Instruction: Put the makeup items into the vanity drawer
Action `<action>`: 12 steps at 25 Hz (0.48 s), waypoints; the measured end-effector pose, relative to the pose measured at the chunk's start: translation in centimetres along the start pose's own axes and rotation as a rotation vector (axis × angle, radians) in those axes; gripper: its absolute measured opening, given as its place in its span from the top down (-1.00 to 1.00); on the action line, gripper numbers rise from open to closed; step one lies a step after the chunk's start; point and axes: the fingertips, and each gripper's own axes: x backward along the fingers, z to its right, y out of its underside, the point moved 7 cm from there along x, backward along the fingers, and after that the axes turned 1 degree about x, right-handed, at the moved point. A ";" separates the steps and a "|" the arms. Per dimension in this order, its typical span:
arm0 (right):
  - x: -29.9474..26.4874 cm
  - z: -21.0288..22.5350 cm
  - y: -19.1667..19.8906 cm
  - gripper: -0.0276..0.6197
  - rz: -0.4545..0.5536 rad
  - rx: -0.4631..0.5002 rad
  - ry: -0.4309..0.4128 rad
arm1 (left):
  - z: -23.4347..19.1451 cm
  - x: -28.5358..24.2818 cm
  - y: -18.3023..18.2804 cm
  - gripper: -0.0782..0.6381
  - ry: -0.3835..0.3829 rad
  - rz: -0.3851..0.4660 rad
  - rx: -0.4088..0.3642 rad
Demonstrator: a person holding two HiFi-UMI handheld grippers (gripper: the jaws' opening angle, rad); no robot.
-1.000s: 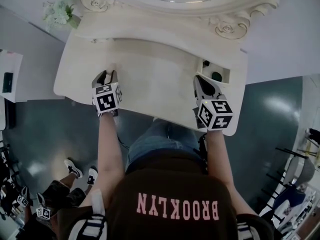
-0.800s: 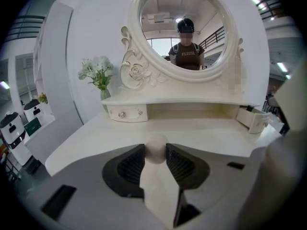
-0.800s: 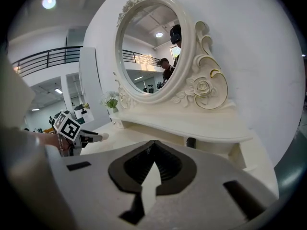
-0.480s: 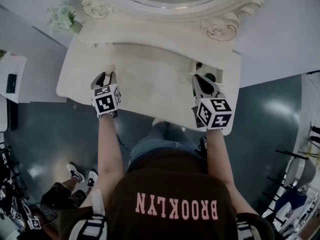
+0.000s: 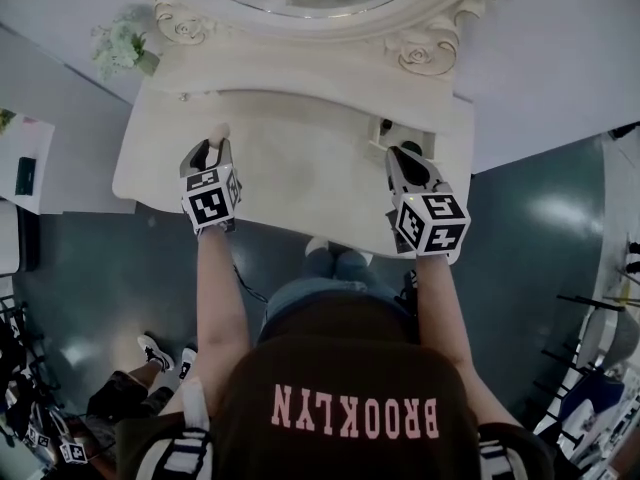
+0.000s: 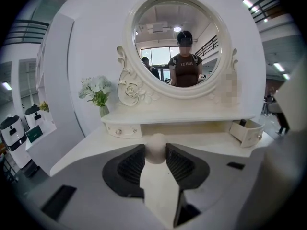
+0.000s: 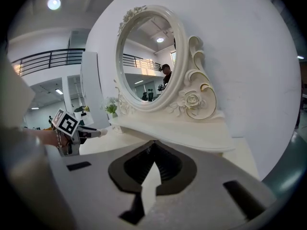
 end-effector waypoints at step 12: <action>5.1 3.9 0.7 0.94 0.042 -0.040 0.105 | 6.8 -0.2 -3.0 0.41 0.115 0.060 -0.070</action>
